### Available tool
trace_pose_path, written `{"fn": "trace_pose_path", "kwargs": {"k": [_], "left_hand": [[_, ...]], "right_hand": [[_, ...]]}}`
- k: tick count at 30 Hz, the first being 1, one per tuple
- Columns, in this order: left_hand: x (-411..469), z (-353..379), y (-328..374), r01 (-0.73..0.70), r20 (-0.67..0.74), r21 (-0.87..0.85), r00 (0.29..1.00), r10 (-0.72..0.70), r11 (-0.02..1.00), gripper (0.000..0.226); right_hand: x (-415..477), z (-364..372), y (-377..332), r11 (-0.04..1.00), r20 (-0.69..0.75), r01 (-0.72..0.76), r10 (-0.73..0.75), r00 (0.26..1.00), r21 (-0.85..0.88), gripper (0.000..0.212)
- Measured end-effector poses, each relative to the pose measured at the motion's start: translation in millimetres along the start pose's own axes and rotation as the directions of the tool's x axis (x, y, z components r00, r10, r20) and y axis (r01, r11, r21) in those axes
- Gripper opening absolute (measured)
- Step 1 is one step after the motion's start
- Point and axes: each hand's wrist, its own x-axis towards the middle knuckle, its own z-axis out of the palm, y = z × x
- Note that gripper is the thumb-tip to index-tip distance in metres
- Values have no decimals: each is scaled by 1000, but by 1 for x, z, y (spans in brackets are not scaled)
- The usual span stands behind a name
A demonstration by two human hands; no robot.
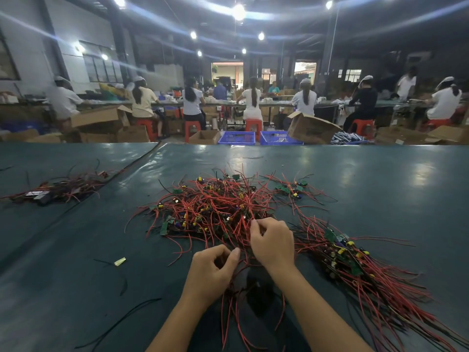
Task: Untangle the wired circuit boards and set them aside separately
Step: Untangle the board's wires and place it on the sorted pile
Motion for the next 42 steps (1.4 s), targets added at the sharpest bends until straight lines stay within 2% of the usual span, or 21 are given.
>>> {"fn": "trace_pose_path", "kwargs": {"k": [6, 10, 13, 17, 20, 22, 25, 28, 30, 33, 36, 39, 42], "left_hand": [[0, 0, 2, 45, -32, -40, 998, -46, 998, 36], [2, -1, 7, 155, -43, -125, 986, -162, 980, 27], [3, -2, 13, 240, -39, -240, 966, -256, 941, 30], [6, -2, 23, 442, 100, -472, 886, -453, 762, 43], [9, -3, 30, 589, 260, -621, 778, -572, 518, 44], [10, -4, 34, 613, 333, -694, 738, -587, 377, 44], [10, -7, 39, 555, 360, -797, 754, -549, 239, 41], [11, -10, 41, 498, 304, -825, 789, -534, 267, 42], [11, -11, 41, 495, 291, -822, 790, -539, 282, 26], [11, -11, 45, 526, 259, -764, 780, -569, 373, 21], [8, -7, 45, 586, 281, -661, 773, -569, 469, 25], [5, -5, 47, 631, 315, -607, 750, -582, 484, 22], [5, -5, 49, 657, 346, -596, 729, -591, 461, 15]], "right_hand": [[-30, -11, 1, 983, -108, 66, -47, 993, 172, 37], [-46, -17, 2, 966, -193, 141, -100, 976, 214, 35], [-50, -26, -1, 939, -258, 208, -136, 956, 275, 32], [-56, -32, -2, 896, -277, 285, -194, 941, 340, 39], [-59, -35, -2, 857, -286, 340, -238, 928, 388, 49], [-60, -36, -2, 840, -304, 379, -271, 913, 389, 52], [-60, -38, -2, 822, -324, 417, -302, 896, 387, 55], [-58, -42, -1, 797, -336, 368, -220, 916, 480, 49], [-55, -44, -2, 714, -279, 236, -60, 959, 659, 45], [-49, -49, 0, 471, -69, -35, 202, 977, 882, 28], [-43, -54, 2, 245, 69, -152, 316, 946, 958, 18], [-40, -56, 3, 156, 113, -175, 341, 933, 972, 20], [-39, -58, 2, 121, 169, -225, 358, 918, 967, 47]]}}
